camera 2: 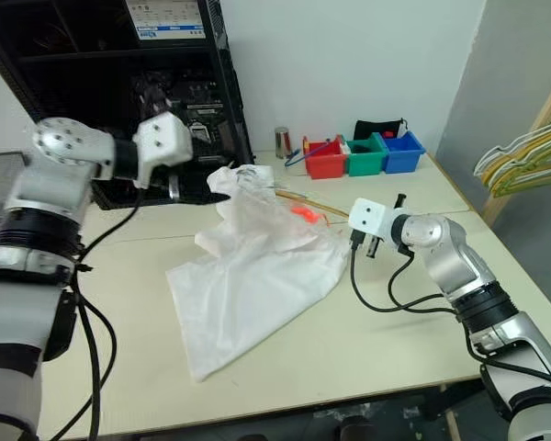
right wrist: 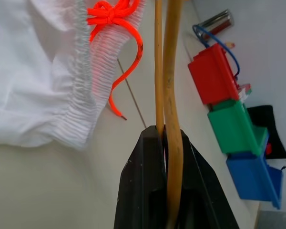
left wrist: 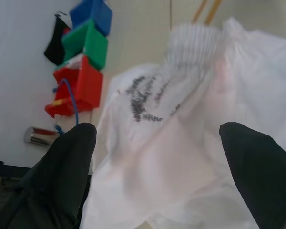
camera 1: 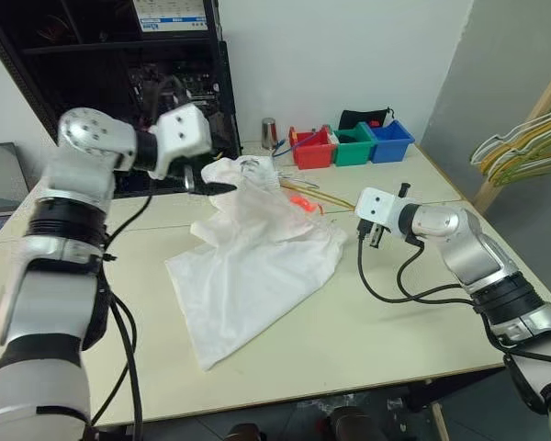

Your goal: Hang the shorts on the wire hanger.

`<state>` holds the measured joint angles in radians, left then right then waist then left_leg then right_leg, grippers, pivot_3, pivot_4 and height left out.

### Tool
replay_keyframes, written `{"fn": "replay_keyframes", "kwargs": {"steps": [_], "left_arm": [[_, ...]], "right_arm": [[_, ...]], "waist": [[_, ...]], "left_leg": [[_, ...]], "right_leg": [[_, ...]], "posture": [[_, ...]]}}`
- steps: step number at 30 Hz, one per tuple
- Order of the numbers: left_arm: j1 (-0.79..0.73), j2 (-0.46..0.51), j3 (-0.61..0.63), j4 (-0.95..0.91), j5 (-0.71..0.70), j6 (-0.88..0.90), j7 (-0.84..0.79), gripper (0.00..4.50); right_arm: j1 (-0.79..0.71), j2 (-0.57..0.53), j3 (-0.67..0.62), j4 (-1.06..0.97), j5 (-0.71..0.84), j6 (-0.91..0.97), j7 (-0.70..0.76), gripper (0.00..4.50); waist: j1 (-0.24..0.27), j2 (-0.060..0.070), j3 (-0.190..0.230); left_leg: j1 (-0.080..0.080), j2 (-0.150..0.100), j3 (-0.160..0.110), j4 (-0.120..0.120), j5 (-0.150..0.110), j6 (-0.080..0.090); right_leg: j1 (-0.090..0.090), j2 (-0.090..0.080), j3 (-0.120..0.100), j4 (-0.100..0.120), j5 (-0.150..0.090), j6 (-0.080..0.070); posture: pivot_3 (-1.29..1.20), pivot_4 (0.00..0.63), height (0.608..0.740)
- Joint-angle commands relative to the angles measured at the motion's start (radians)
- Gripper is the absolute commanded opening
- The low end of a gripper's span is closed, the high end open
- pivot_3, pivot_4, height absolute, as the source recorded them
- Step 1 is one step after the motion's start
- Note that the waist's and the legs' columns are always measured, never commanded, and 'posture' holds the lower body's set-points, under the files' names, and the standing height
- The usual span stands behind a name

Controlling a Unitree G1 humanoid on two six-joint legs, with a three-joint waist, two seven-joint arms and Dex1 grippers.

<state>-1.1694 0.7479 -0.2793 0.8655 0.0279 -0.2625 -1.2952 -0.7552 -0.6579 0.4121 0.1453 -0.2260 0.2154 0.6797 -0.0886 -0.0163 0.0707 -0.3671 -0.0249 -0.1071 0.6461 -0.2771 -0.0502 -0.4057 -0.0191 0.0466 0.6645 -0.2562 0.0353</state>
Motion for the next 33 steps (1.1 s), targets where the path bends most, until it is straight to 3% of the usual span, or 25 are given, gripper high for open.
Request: {"fn": "replay_keyframes", "kwargs": {"steps": [1, 12, 20, 33], "left_arm": [[-0.071, -0.035, 0.013, 0.095, 0.061, -0.108, 0.086, 4.42], [-0.077, -0.12, 0.009, 0.175, 0.136, -0.196, 0.143, 4.42], [-0.072, -0.097, -0.034, 0.215, 0.27, -0.278, 0.275, 2.84], [-0.063, -0.112, -0.02, 0.224, 0.292, -0.292, 0.325, 0.25]], "right_arm": [[-0.009, 0.009, -0.038, -0.07, -0.039, -0.012, -0.016, 0.0], [-0.016, 0.028, -0.038, -0.125, -0.145, -0.053, -0.027, 0.0], [-0.015, 0.036, -0.044, -0.149, -0.175, -0.06, -0.019, 0.0], [-0.001, 0.042, -0.041, -0.18, -0.179, -0.058, 0.015, 0.0]], "waist": [[0.0, 0.0, 0.0], [-0.016, 0.0, 0.0], [-0.043, 0.0, 0.0], [-0.052, -0.001, -0.001]], "left_leg": [[0.0, 0.0, 0.0, 0.0, 0.0, 0.0], [0.001, 0.0, -0.001, 0.001, 0.0, 0.0], [0.002, -0.001, -0.001, 0.003, 0.0, 0.0], [0.002, -0.001, -0.002, 0.015, 0.0, 0.001]], "right_leg": [[0.0, 0.0, 0.0, 0.0, 0.0, 0.0], [0.001, 0.0, 0.0, 0.002, 0.0, 0.0], [0.0, -0.002, 0.0, 0.009, 0.0, 0.0], [0.002, 0.0, -0.001, 0.017, -0.002, 0.005]], "posture": [[-0.08, 0.0, 0.74], [-0.11, 0.0, 0.74], [-0.12, 0.0, 0.74], [-0.11, 0.0, 0.74]]}}
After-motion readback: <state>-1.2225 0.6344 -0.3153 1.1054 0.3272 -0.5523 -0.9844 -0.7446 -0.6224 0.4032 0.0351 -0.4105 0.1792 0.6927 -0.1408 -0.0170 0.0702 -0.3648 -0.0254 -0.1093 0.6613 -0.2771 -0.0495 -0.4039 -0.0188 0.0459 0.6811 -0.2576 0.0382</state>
